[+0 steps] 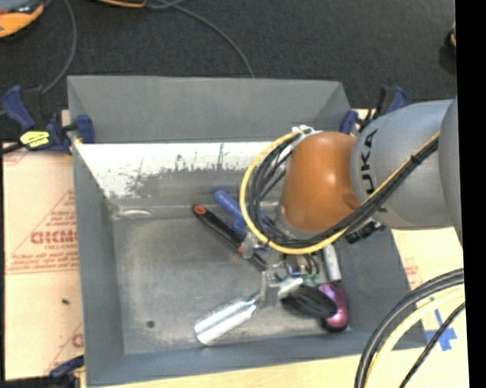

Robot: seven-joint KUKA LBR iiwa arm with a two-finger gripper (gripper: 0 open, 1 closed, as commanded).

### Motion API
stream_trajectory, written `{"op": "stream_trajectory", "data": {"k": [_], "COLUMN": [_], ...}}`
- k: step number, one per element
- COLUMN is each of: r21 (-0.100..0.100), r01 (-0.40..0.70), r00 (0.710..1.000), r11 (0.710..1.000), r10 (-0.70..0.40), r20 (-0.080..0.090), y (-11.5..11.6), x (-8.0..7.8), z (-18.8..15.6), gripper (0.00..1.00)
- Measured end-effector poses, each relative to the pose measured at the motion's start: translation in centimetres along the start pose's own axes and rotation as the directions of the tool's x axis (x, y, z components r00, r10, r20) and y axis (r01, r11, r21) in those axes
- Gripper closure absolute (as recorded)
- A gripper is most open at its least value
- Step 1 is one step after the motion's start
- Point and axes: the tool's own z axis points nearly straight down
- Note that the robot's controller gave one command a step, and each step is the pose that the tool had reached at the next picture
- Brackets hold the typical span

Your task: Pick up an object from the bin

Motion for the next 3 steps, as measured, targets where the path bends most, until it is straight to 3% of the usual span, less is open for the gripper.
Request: {"op": "stream_trajectory", "data": {"k": [1, 2, 3], "r21": [0.000, 0.000, 0.002], "r01": [-0.001, 0.197, 0.215], "r00": [1.000, 0.980, 0.976], "r11": [1.000, 0.980, 0.977], "r10": [0.001, -0.197, -0.216], "r20": [0.008, -0.003, 0.011], "y": [0.0, 2.4, 3.4], "x": [-0.2, 2.7, 3.1], "z": [-0.5, 6.0, 0.0], "gripper": [0.00, 0.00, 0.00]}}
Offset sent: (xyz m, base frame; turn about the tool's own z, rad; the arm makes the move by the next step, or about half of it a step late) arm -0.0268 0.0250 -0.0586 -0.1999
